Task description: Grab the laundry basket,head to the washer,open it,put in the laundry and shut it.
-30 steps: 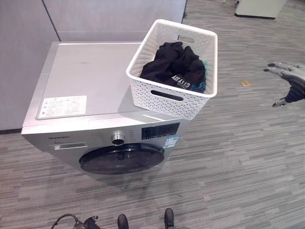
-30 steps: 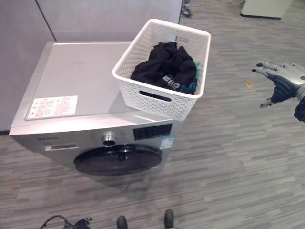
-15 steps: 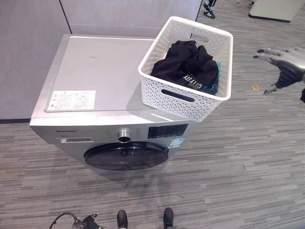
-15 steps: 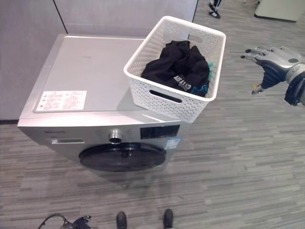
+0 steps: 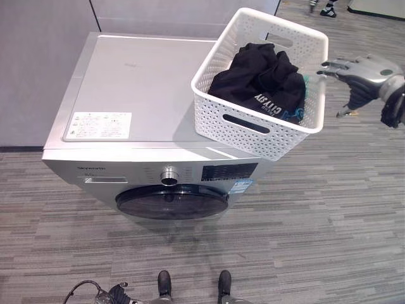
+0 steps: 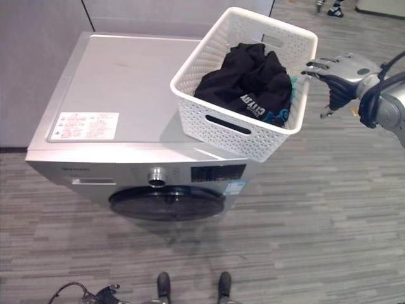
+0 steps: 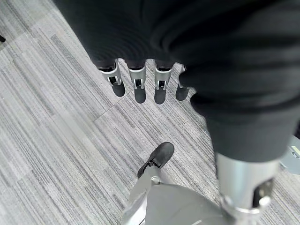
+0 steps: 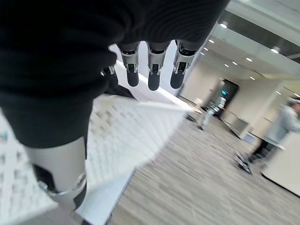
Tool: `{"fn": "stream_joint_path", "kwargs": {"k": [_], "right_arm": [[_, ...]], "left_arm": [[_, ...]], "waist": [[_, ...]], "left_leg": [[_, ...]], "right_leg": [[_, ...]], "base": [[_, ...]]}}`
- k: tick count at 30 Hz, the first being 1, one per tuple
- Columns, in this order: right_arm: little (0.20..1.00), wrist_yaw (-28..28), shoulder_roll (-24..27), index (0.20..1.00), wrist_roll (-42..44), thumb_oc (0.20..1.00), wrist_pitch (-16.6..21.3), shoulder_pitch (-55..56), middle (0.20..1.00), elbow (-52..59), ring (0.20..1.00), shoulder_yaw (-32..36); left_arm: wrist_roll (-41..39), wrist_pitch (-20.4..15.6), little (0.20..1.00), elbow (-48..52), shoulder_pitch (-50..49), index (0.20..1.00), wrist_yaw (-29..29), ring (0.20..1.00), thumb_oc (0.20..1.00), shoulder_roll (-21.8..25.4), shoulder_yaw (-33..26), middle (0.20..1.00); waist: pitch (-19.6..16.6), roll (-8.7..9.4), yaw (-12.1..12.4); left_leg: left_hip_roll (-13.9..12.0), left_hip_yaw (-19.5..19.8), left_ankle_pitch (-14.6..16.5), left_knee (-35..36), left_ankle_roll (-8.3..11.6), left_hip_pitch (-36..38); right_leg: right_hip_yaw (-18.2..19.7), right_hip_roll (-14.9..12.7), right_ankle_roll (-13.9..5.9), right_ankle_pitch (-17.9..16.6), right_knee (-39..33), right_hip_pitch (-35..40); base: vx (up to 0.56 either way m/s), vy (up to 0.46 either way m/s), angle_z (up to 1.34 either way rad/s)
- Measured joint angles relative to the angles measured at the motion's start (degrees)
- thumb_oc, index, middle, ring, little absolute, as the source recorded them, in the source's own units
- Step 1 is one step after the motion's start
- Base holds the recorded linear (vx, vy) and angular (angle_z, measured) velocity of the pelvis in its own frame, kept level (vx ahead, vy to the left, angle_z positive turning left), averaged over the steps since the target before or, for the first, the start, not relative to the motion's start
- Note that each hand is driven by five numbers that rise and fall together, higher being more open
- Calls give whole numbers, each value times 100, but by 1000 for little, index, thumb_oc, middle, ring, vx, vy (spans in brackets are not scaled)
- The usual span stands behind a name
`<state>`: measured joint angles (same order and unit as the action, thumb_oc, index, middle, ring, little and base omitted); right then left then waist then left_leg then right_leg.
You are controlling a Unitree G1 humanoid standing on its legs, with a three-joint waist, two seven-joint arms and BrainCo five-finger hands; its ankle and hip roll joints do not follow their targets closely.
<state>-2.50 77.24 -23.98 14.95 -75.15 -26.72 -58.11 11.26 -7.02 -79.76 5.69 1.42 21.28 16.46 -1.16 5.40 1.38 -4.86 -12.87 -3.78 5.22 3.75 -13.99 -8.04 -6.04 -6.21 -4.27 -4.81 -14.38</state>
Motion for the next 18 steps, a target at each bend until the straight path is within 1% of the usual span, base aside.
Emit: {"fn": "stream_joint_path", "kwargs": {"k": [4,5,6,7,8,11,14,18], "right_arm": [[1000,3,-5,1000,-83,1000,0,-8,1000,100,1000,-5],[589,-6,-12,589,-136,589,-2,-104,589,94,589,-199],[520,-9,-12,520,-160,520,-1,-160,520,96,520,-324],[213,-27,-12,213,-227,213,5,-330,213,93,213,-697],[200,-32,-12,200,-263,200,14,-399,200,93,200,-826],[200,-40,-10,200,-390,200,19,-540,200,82,200,-1070],[200,-42,-9,200,-499,200,54,-625,200,153,200,-1127],[200,-30,-23,200,-490,200,64,-620,200,255,200,-1066]], "left_arm": [[1,0,1000,0,0,1000,-4,1000,1000,11,1,1000],[1,-2,1000,8,-2,1000,-5,1000,1000,41,1,1000],[2,-2,1000,14,-1,1000,-5,1000,1000,62,5,1000],[2,-1,1000,30,3,1000,-6,1000,1000,104,5,1000],[2,-1,1000,30,8,1000,-8,1000,1000,104,5,1000],[1,0,1000,36,7,1000,-7,1000,1000,104,7,1000],[2,-2,1000,39,6,1000,-7,1000,1000,102,9,1000],[3,-3,1000,40,14,1000,-8,1000,1000,104,9,1000]], "waist": [[1,8,72],[5,15,85],[10,23,85],[16,37,81],[20,43,82],[47,93,77],[64,146,70],[59,158,73]], "left_leg": [[2,7,-3,0,-1,-10],[4,8,-3,0,-1,-11],[5,8,-3,0,-1,-11],[3,10,-3,0,-1,-11],[1,11,-4,0,-1,-12],[-2,18,-6,1,2,-17],[0,20,-8,1,7,-34],[19,18,-8,0,7,-33]], "right_leg": [[-21,1,1,0,0,-1],[-26,3,1,0,0,-1],[-26,5,1,0,0,-1],[-27,6,0,0,0,-1],[-27,5,0,0,0,-1],[-30,2,0,0,0,-2],[-32,4,0,0,0,-23],[-32,4,0,0,0,-23]], "base": [[4,1,1],[0,0,0],[0,0,0],[0,0,0],[0,0,0],[0,0,0],[0,0,0],[0,0,0]]}}
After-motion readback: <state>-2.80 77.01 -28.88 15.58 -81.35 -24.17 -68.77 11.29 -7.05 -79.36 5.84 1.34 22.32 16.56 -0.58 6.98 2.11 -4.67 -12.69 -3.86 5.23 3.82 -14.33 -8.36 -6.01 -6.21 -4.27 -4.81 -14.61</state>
